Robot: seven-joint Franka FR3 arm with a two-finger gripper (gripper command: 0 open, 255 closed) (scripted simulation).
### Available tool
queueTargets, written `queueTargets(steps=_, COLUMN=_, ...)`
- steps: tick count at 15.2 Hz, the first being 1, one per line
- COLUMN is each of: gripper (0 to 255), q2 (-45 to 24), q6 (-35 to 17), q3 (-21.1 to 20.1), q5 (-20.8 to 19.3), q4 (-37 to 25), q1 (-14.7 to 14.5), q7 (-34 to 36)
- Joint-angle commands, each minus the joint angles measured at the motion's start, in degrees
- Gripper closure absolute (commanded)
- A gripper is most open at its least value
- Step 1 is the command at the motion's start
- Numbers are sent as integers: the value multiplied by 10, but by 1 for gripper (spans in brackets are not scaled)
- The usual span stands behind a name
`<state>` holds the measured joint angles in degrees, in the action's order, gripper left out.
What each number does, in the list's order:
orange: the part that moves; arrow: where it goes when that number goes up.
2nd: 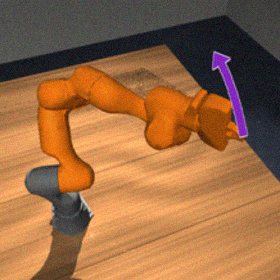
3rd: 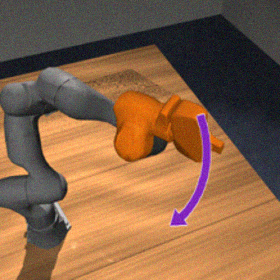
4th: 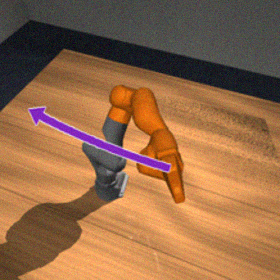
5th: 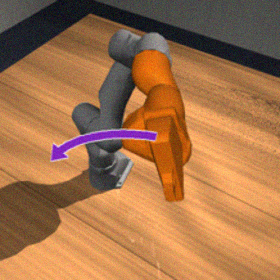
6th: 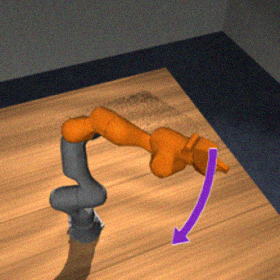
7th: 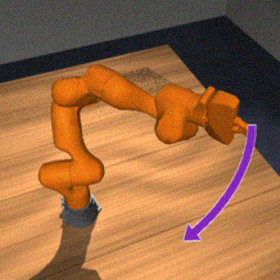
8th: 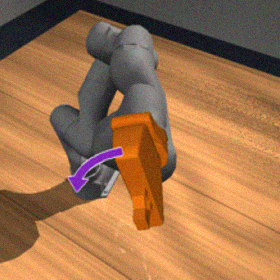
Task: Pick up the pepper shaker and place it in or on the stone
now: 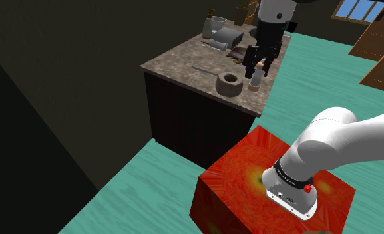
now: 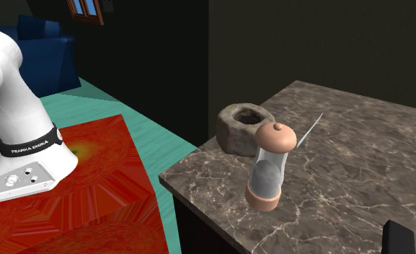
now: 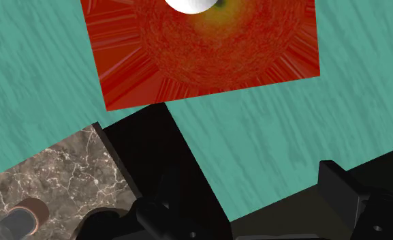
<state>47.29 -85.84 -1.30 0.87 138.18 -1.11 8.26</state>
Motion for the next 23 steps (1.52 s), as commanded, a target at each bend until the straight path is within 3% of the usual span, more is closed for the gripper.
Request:
queueTargets(steps=1, gripper=0, q2=0, q6=0, q3=0, q5=0, q4=0, q1=0, q7=0)
queueTargets(steps=14, gripper=0, q2=-103, q6=-114, q3=185, q5=-91, q4=-18, q1=46, q7=-196)
queueTargets(steps=23, gripper=0, q2=-250, q6=-189, q3=315, q5=-79, q4=-105, q1=44, q7=-343)
